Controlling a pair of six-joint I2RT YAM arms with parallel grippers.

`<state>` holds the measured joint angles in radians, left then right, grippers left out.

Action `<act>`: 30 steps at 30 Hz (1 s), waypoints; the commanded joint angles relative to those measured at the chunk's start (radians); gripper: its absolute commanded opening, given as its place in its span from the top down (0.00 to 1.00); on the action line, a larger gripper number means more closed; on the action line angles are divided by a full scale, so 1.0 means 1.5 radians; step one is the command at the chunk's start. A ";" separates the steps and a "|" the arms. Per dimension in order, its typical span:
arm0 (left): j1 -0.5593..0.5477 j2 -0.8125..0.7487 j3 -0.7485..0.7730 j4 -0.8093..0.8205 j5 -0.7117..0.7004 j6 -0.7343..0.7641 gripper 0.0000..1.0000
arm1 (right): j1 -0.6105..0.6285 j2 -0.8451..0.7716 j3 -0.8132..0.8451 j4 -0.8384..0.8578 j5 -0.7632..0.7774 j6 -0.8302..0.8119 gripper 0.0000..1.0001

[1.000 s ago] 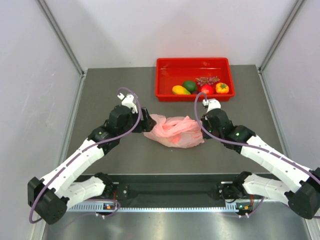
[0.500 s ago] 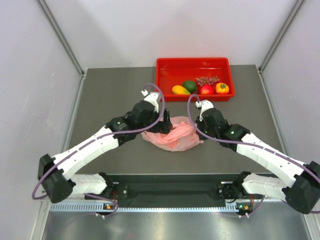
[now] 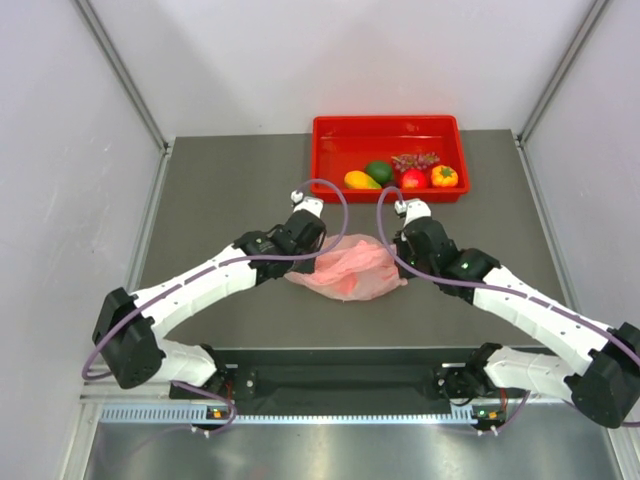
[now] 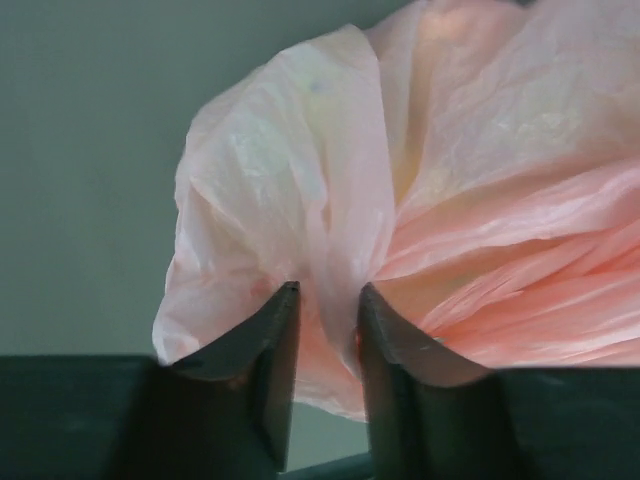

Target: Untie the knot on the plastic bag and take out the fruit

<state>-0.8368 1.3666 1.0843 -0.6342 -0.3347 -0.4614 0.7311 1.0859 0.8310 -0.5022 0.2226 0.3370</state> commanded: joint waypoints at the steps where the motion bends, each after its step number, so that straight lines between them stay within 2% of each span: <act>1: 0.016 -0.038 0.010 -0.020 -0.071 0.033 0.68 | -0.005 -0.025 0.005 -0.007 0.065 0.040 1.00; 2: 0.031 -0.052 0.005 -0.019 -0.074 0.037 0.75 | -0.021 -0.029 0.001 -0.011 0.070 0.058 1.00; 3: 0.041 -0.058 0.002 -0.020 -0.074 0.041 0.88 | -0.029 -0.035 -0.002 -0.016 0.084 0.068 1.00; 5: 0.071 -0.081 -0.012 -0.018 -0.074 0.052 0.95 | -0.058 -0.054 -0.013 -0.026 0.095 0.090 0.94; 8: 0.113 -0.107 -0.035 -0.008 -0.051 0.058 0.96 | -0.081 -0.081 -0.026 -0.033 0.097 0.103 0.84; 12: 0.143 -0.190 -0.066 0.047 0.032 0.057 0.94 | -0.106 -0.103 -0.024 -0.046 0.084 0.098 0.57; 13: 0.145 -0.209 -0.077 0.075 0.073 0.057 0.92 | -0.106 -0.108 -0.012 -0.052 0.080 0.082 0.48; 15: 0.144 -0.223 -0.086 0.097 0.116 0.057 0.91 | -0.106 -0.117 0.007 -0.062 0.053 0.063 0.37; 17: 0.144 -0.231 -0.099 0.117 0.197 0.058 0.91 | -0.106 -0.128 0.043 -0.066 0.015 0.030 0.30; 19: 0.144 -0.237 -0.111 0.160 0.259 0.059 0.92 | -0.105 -0.142 0.090 -0.076 -0.039 0.009 0.18; 20: 0.145 -0.245 -0.125 0.175 0.300 0.058 0.93 | -0.101 -0.143 0.109 -0.082 -0.052 -0.004 0.15; 24: 0.144 -0.258 -0.144 0.229 0.354 0.042 0.98 | -0.070 -0.129 0.208 -0.137 -0.055 -0.031 0.02; 27: 0.143 -0.254 -0.151 0.260 0.402 0.023 1.00 | -0.034 -0.071 0.267 -0.169 -0.050 -0.041 0.00; 30: 0.143 -0.249 -0.152 0.274 0.420 0.009 1.00 | 0.038 0.002 0.310 -0.204 0.029 -0.039 0.00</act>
<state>-0.6228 1.0092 0.8577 -0.3443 0.2012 -0.4187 0.7036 0.9752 1.2499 -0.7136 0.1822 0.3073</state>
